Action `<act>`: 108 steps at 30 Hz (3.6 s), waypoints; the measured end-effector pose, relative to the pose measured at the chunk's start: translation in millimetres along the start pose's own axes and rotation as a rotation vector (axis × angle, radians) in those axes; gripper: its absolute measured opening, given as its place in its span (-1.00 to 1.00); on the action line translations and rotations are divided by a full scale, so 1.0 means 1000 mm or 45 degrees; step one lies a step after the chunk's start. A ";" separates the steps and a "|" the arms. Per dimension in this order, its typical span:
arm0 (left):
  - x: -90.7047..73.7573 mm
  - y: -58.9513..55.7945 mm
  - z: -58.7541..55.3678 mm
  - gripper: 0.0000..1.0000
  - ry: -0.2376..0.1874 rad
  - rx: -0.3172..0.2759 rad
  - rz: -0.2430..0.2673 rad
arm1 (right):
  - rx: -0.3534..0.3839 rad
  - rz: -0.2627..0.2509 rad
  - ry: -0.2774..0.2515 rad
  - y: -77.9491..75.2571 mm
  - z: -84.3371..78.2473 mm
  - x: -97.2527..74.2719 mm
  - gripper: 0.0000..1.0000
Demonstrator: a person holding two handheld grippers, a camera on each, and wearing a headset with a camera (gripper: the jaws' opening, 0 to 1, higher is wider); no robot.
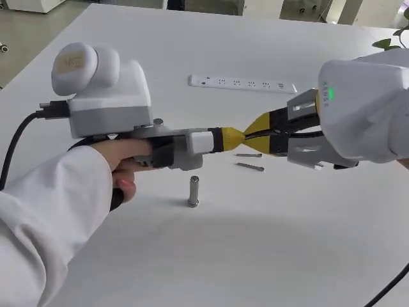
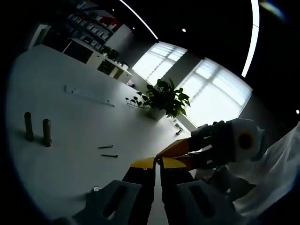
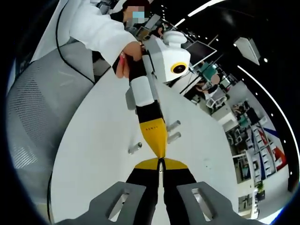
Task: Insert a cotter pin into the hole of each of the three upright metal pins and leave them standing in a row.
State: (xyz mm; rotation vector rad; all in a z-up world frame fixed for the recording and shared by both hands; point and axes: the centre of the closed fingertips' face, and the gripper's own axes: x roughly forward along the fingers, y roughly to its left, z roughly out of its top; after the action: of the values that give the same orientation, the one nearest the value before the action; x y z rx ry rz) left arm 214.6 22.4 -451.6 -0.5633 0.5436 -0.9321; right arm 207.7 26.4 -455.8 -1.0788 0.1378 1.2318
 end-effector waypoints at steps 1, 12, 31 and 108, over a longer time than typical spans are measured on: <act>-0.001 -0.001 -0.001 -0.98 0.005 0.005 -0.007 | 0.003 0.002 -0.003 0.001 0.000 0.000 -1.00; -0.005 0.000 -0.010 -1.00 0.065 0.056 0.003 | 0.002 0.027 -0.010 0.012 0.003 0.001 -1.00; -0.007 0.004 -0.013 -1.00 0.065 0.065 0.008 | 0.055 0.010 -0.022 0.016 0.001 0.001 -1.00; -0.033 0.063 -0.054 -0.14 0.258 0.914 0.107 | 0.750 0.396 0.041 0.069 -0.040 0.036 -1.00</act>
State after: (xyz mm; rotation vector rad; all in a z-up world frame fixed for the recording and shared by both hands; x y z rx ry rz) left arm 200.1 68.8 -526.3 0.2009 0.3708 -1.0312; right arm 183.8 17.9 -539.0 -0.5724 0.6706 1.3314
